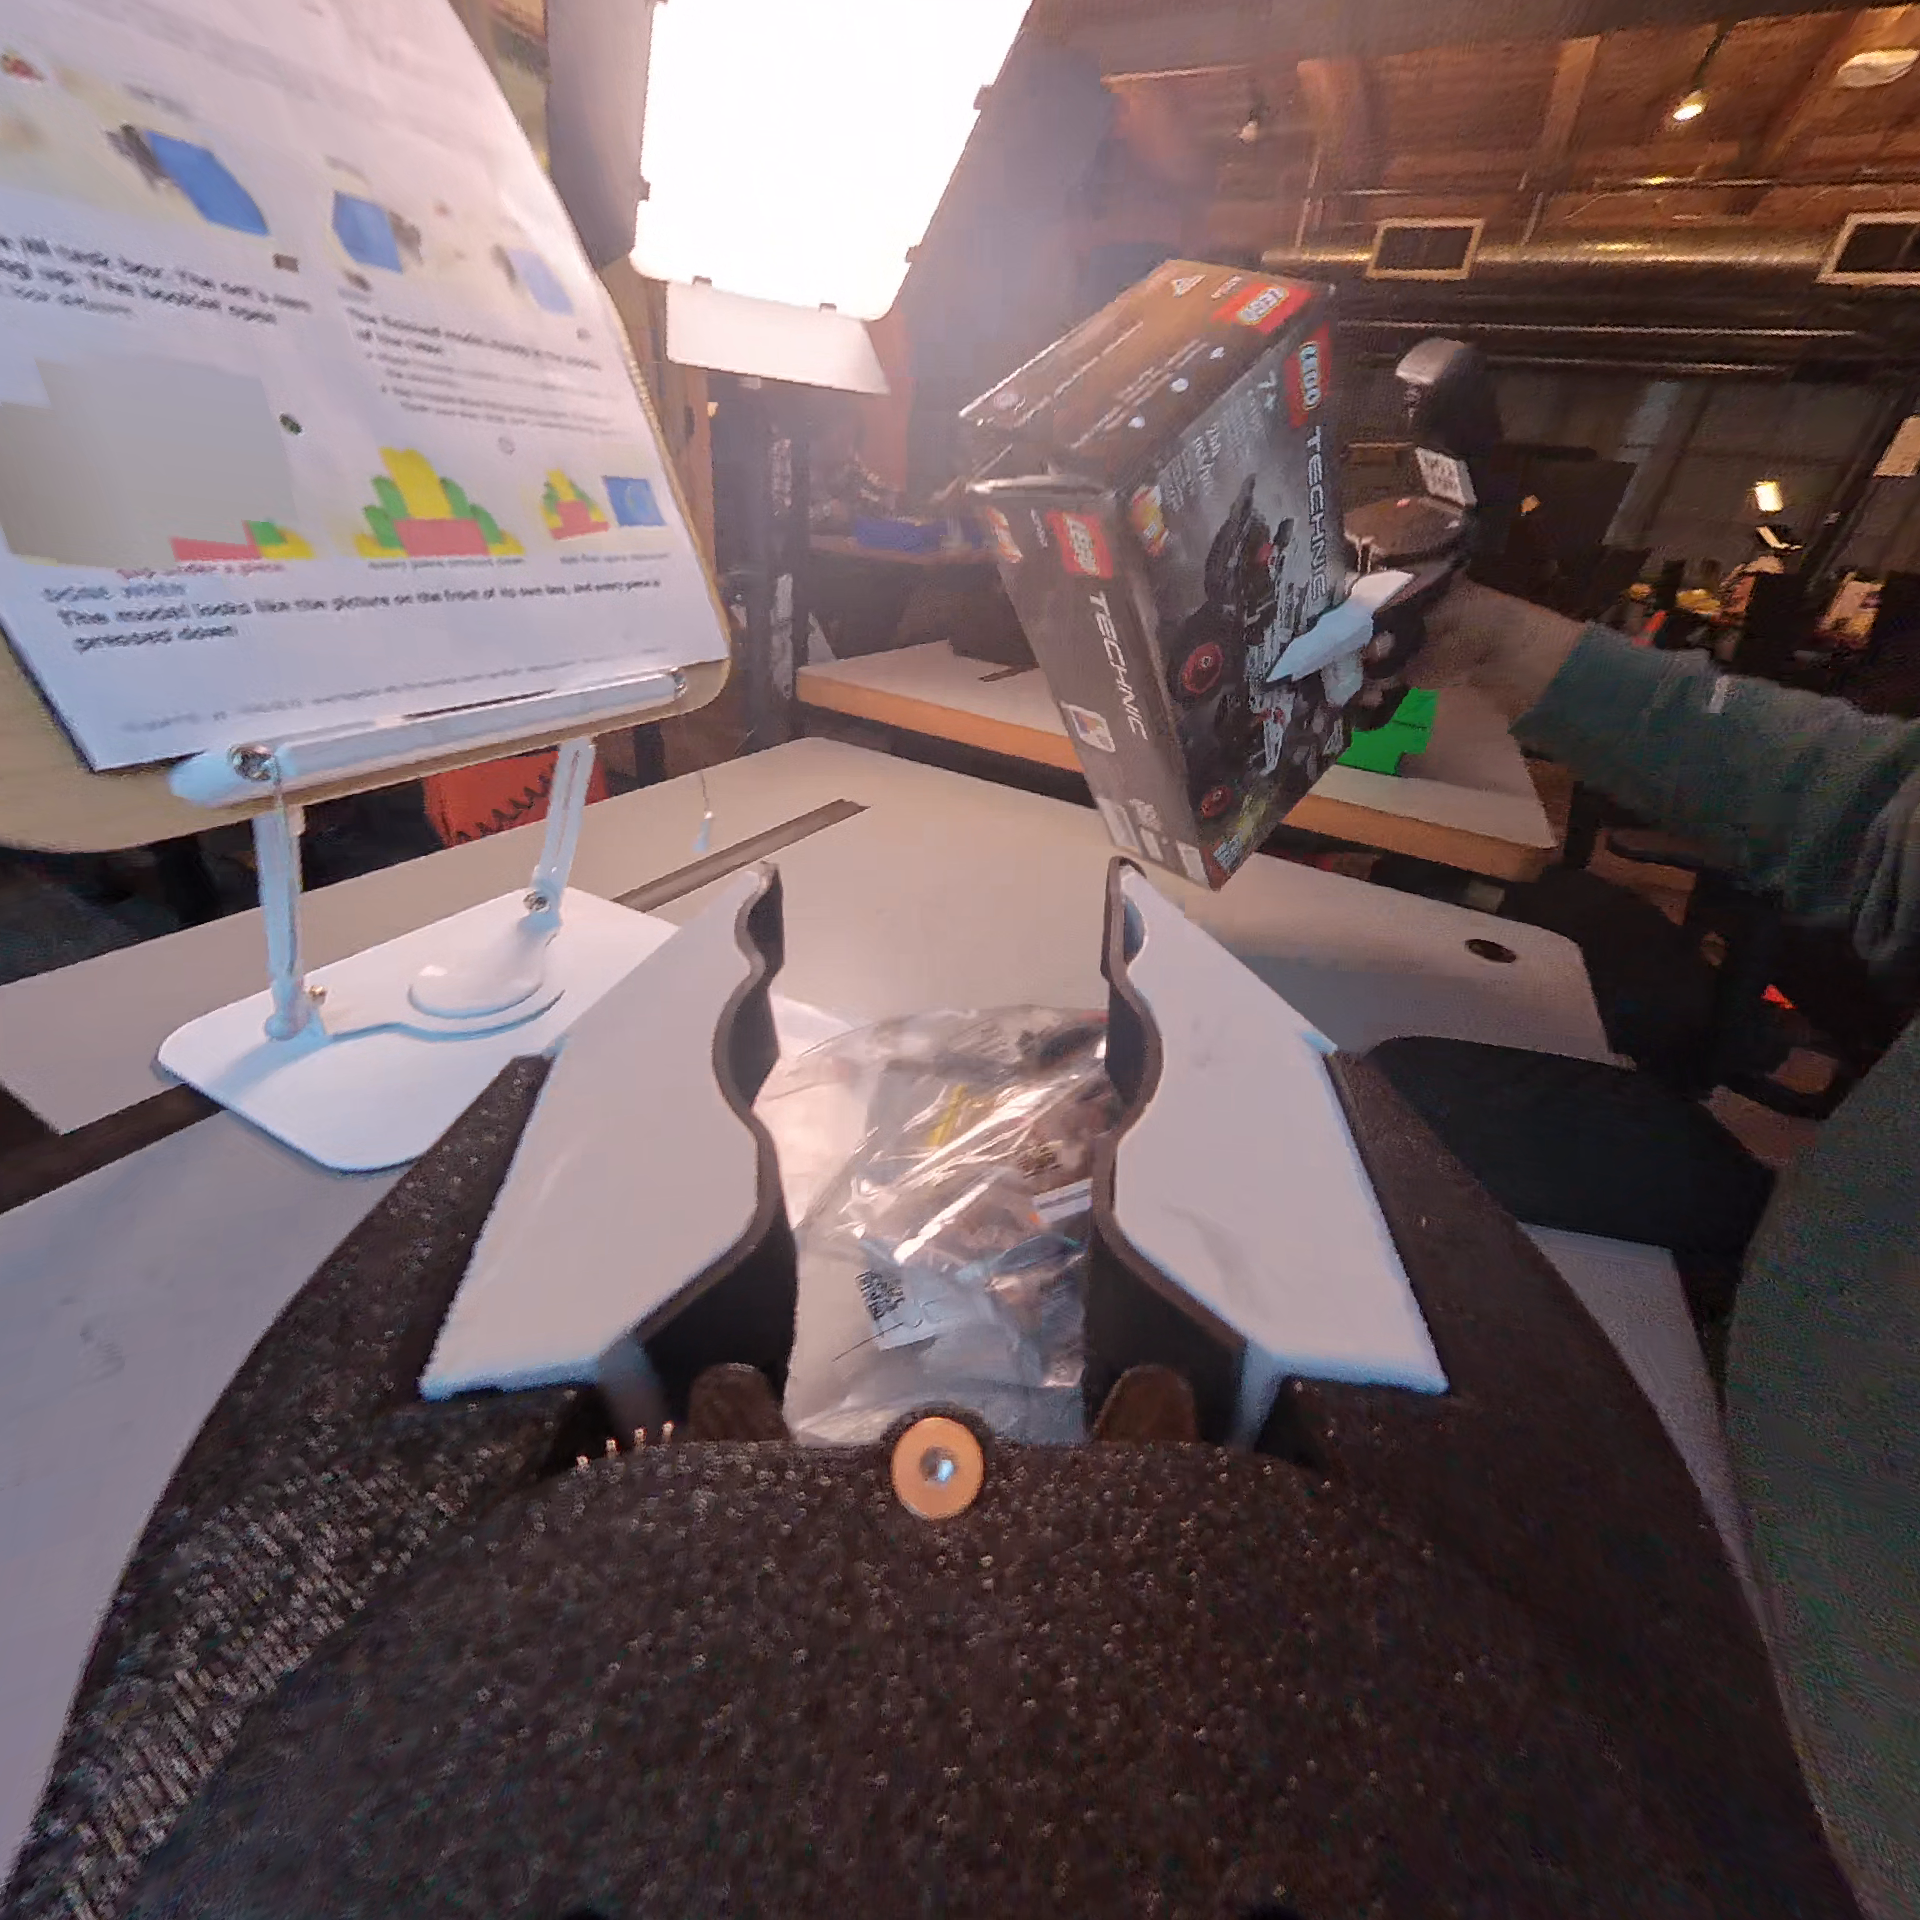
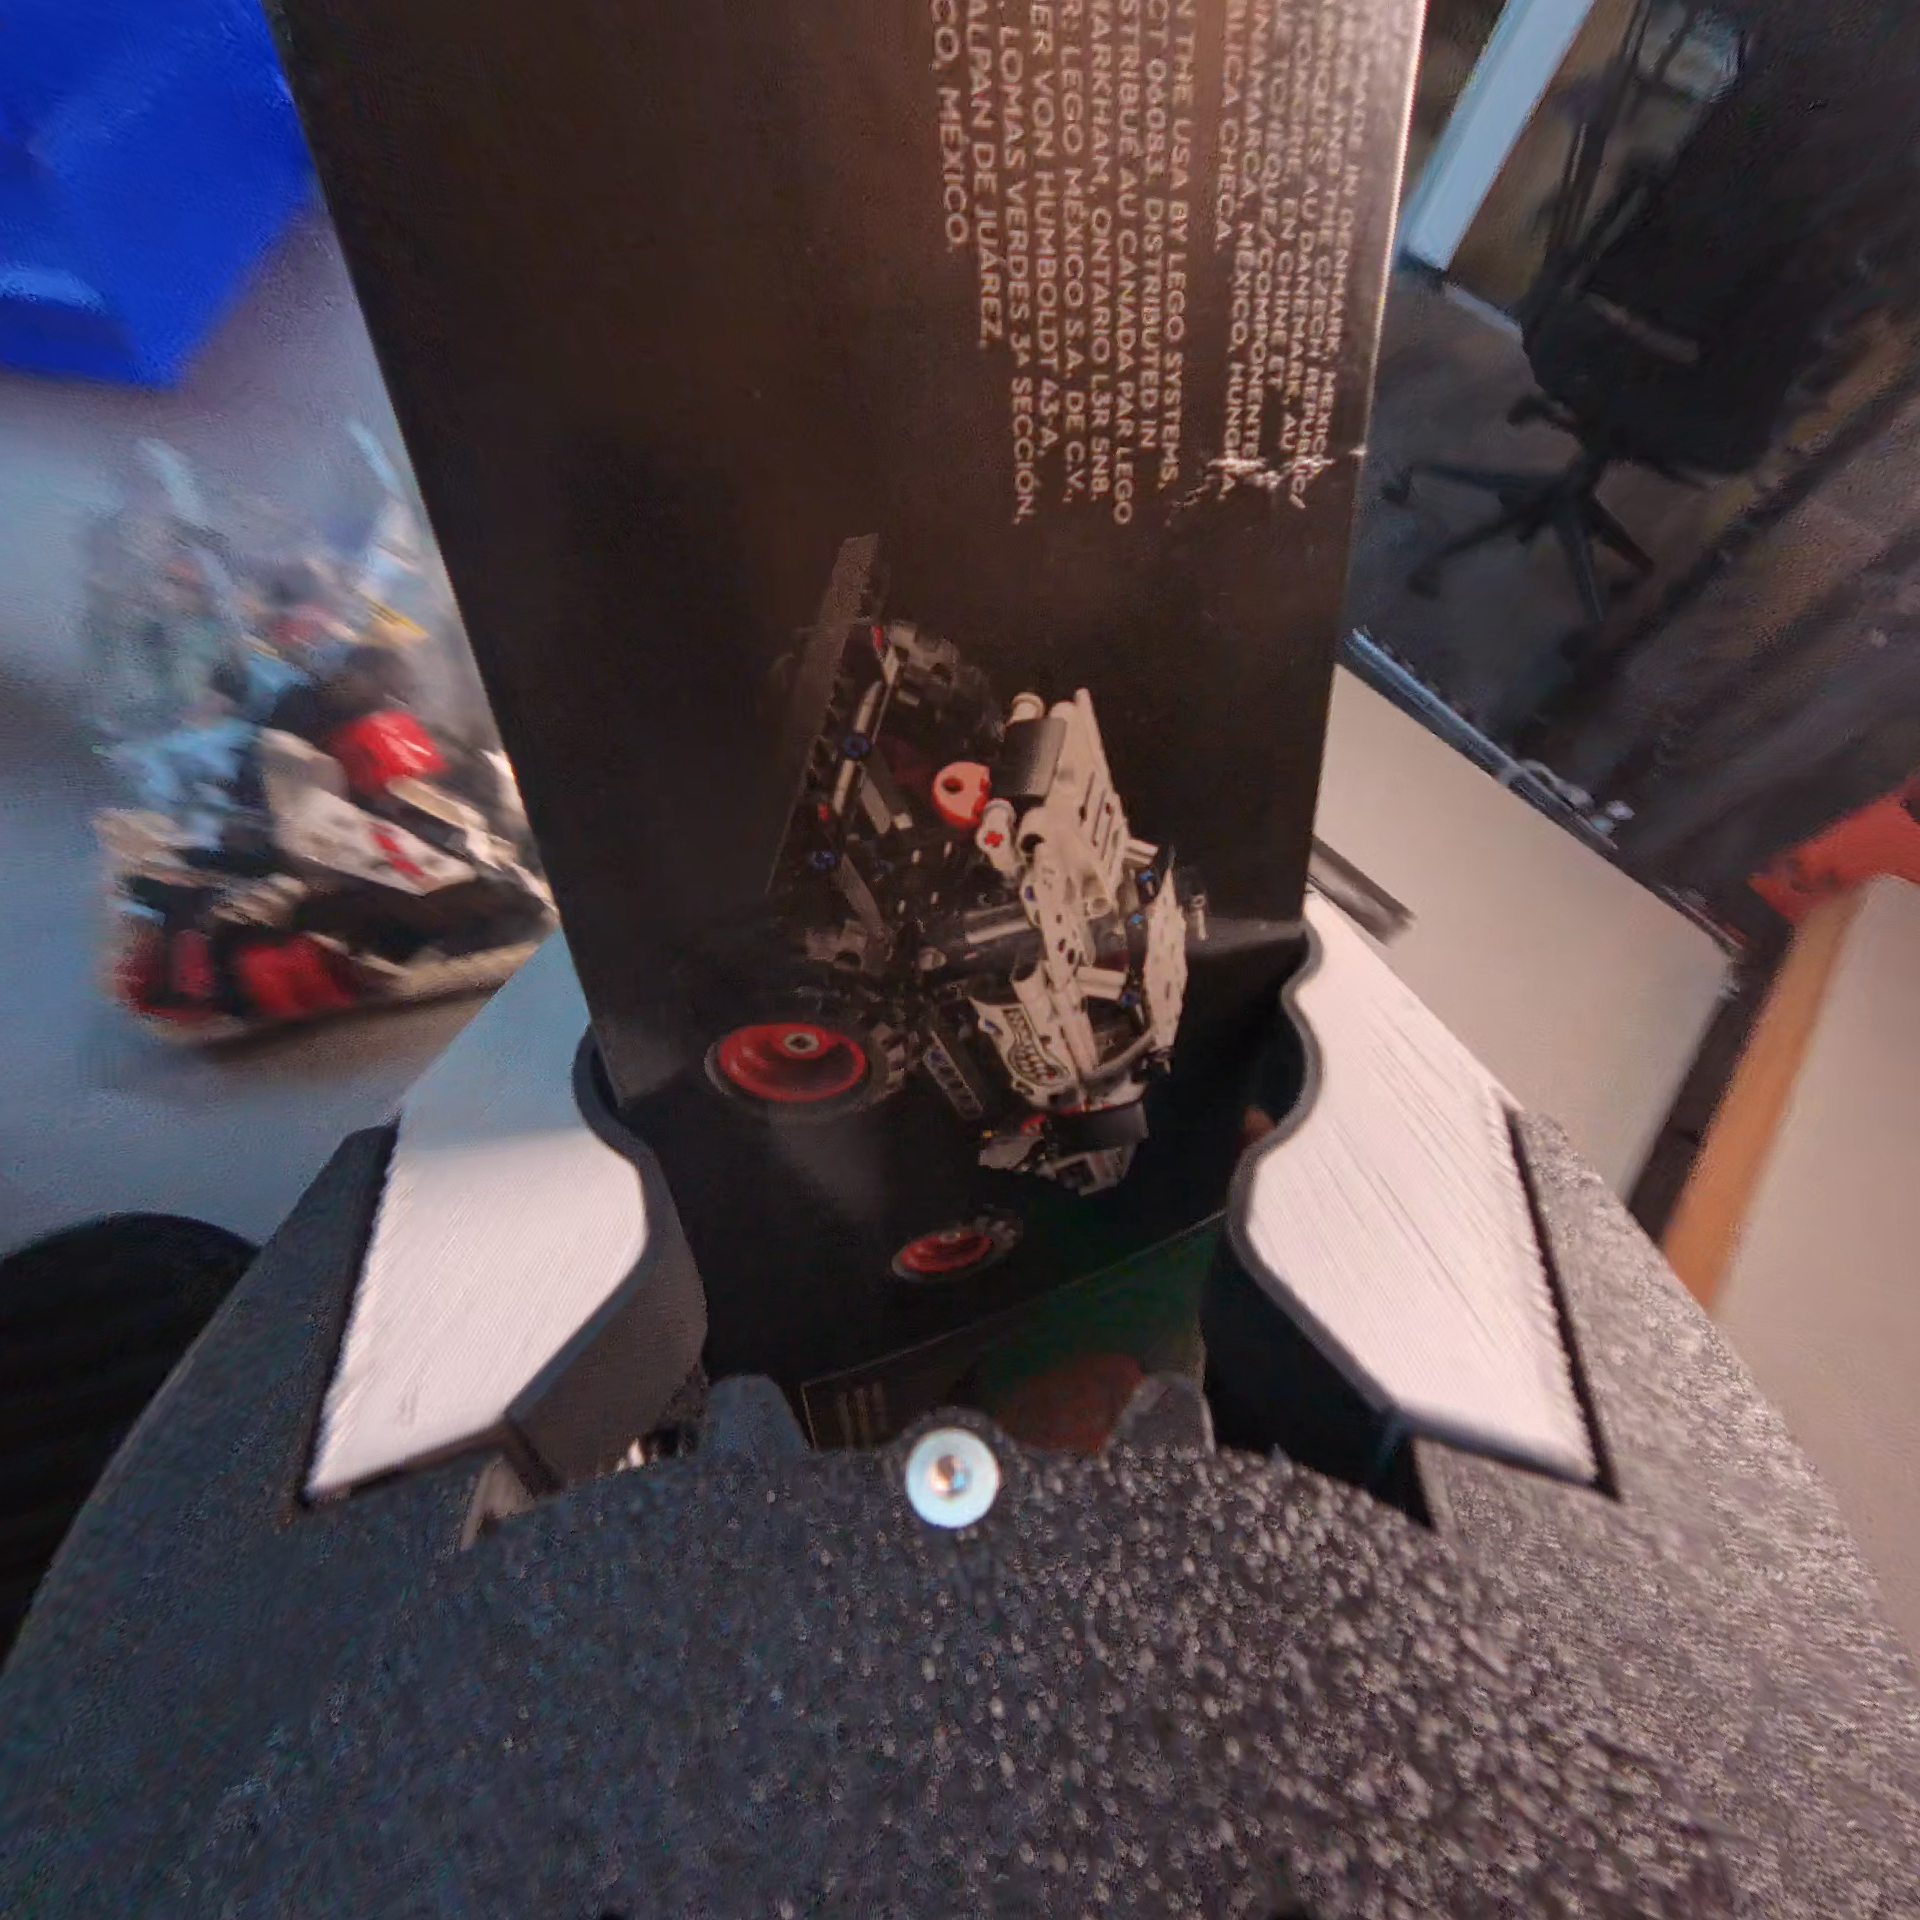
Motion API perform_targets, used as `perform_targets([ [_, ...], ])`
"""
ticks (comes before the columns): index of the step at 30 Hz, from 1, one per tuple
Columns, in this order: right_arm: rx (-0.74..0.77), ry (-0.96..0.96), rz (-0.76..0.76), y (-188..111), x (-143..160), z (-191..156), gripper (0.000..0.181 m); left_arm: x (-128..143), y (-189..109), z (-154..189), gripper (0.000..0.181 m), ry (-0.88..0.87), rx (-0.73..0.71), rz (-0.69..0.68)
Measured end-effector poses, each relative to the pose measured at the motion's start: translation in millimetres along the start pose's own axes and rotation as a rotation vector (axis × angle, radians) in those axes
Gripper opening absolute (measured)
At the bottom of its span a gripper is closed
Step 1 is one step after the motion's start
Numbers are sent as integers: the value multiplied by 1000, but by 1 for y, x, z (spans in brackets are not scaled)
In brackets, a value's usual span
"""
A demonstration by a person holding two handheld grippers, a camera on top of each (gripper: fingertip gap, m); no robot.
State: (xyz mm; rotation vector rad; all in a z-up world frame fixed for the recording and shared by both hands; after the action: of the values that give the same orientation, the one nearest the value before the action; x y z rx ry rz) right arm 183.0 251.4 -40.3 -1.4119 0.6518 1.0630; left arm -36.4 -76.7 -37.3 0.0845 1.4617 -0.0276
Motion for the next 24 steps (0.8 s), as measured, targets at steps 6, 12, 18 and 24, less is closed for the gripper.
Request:
perform_targets([
  [6, -277, 94, 433, 35, -54, -172, 122, -24, -12, 106, 110, -28, 265, 4],
  [12, -516, 56, 463, 101, -59, -315, 122, -28, -44, 158, 134, 36, 261, 32],
  [18, -470, -10, 298, 153, -22, -340, 121, 1, -59, 143, 119, 140, 108, -53],
  [24, -460, -22, 350, 117, -46, -314, 114, 10, -68, 117, 117, 156, -20, -78],
])
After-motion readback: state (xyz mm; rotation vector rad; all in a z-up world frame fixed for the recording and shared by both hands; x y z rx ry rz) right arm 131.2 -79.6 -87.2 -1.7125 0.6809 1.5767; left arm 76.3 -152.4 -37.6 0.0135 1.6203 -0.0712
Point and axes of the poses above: each gripper's, where its closed fingertips meet, y out along the fingers, x out of its underside, z = x × y across the jaws, the point moved 1 cm from there along -y, back along the fingers, and after that the axes turned 9 degrees about -x, right-handed, at the moved point
